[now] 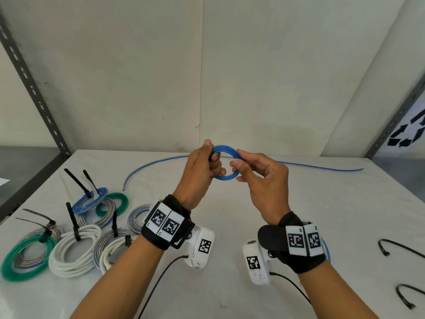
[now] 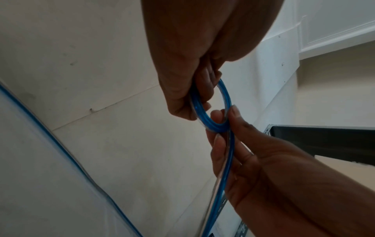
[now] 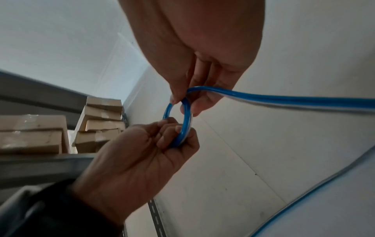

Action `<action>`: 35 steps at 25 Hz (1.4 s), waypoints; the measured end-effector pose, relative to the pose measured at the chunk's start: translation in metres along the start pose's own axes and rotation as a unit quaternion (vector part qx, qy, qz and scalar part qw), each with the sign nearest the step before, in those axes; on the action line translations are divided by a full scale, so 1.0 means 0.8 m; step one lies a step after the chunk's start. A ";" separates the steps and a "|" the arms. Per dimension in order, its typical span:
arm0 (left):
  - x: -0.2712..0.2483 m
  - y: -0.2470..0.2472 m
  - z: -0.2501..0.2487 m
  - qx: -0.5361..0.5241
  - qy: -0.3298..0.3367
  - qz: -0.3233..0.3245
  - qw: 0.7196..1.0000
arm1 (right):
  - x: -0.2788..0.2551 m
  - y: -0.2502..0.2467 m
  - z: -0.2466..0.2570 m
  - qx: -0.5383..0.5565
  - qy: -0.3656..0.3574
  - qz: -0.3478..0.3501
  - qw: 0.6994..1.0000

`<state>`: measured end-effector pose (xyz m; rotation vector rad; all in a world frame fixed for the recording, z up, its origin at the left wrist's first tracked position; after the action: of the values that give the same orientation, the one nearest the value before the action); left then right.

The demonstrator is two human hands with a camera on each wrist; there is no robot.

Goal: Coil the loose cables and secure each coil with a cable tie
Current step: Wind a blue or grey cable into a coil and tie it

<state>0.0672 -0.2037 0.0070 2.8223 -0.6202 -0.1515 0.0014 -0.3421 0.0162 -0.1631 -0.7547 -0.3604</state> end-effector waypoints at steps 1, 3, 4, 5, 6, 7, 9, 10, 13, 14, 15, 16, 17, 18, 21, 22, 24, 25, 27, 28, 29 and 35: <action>0.000 0.001 0.001 0.013 -0.009 0.005 1.000 | 0.001 -0.003 -0.001 0.007 0.006 0.002 1.000; 0.000 0.002 0.000 0.047 -0.024 0.026 0.998 | 0.002 -0.006 0.000 0.018 0.016 0.017 1.000; -0.002 0.003 -0.002 0.080 -0.019 0.040 0.996 | 0.003 -0.007 0.001 0.015 0.016 0.031 0.999; -0.005 0.003 -0.007 0.136 -0.001 0.047 0.990 | 0.004 -0.007 0.001 0.004 0.014 0.048 0.999; -0.009 0.003 -0.013 0.206 0.028 0.049 0.977 | 0.005 -0.007 0.001 -0.015 0.009 0.069 0.997; -0.014 0.004 -0.019 0.267 0.056 0.052 0.961 | 0.005 -0.006 0.002 -0.038 0.003 0.090 0.995; -0.019 0.003 -0.023 0.327 0.062 0.067 0.941 | 0.005 -0.005 0.000 -0.074 -0.004 0.128 0.989; -0.019 -0.001 -0.021 0.341 0.043 0.070 0.937 | 0.004 -0.004 -0.001 -0.085 -0.005 0.144 0.986; -0.019 -0.009 -0.018 0.383 0.008 0.058 0.922 | 0.002 0.001 0.000 -0.116 -0.016 0.182 0.976; -0.020 -0.010 -0.019 0.382 0.007 0.053 0.923 | 0.003 0.002 0.000 -0.123 -0.020 0.190 0.974; -0.021 -0.010 -0.021 0.376 0.013 0.048 0.925 | 0.003 0.002 0.001 -0.127 -0.023 0.192 0.973; -0.022 -0.010 -0.024 0.368 0.023 0.042 0.929 | 0.004 0.001 0.002 -0.124 -0.026 0.188 0.974; -0.021 -0.011 -0.026 0.359 0.033 0.036 0.932 | 0.005 0.000 0.003 -0.115 -0.030 0.179 0.977; -0.021 -0.011 -0.028 0.343 0.042 0.032 0.938 | 0.006 -0.002 0.005 -0.099 -0.036 0.163 0.981; -0.019 -0.020 -0.036 0.230 0.052 0.008 0.972 | 0.007 -0.013 0.005 -0.028 -0.026 0.066 0.997; -0.019 -0.025 -0.037 0.186 0.052 0.000 0.981 | 0.006 -0.016 0.003 -0.007 -0.013 0.030 0.999; -0.017 -0.026 -0.037 0.122 0.047 -0.008 0.991 | 0.003 -0.016 0.004 0.018 -0.006 -0.015 1.000; -0.016 -0.025 -0.034 0.098 0.043 -0.010 0.994 | 0.001 -0.013 0.005 0.030 -0.007 -0.025 0.999; -0.016 -0.020 -0.029 0.068 0.042 -0.010 0.997 | 0.000 -0.009 0.009 0.055 -0.008 -0.048 0.997; -0.016 -0.017 -0.027 0.060 0.041 -0.006 0.997 | 0.000 -0.011 0.009 0.059 -0.009 -0.061 0.996; -0.016 -0.013 -0.024 0.058 0.035 0.004 0.998 | 0.001 -0.014 0.010 0.057 -0.011 -0.069 0.996; -0.012 0.012 0.004 0.166 -0.076 0.102 0.978 | 0.004 -0.011 0.001 -0.033 -0.017 0.071 0.997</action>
<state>0.0544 -0.2086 0.0064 3.0562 -1.0539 -0.2471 -0.0004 -0.3505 0.0192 -0.2835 -0.7613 -0.2481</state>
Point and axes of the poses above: each hand's wrist, its own x-axis towards the middle knuckle, its own y-axis out of the palm, z = x × y, the point moved 9 cm from there along x, towards the middle knuckle, and after that the axes turned 15 degrees about -y, right-handed, at the moved point
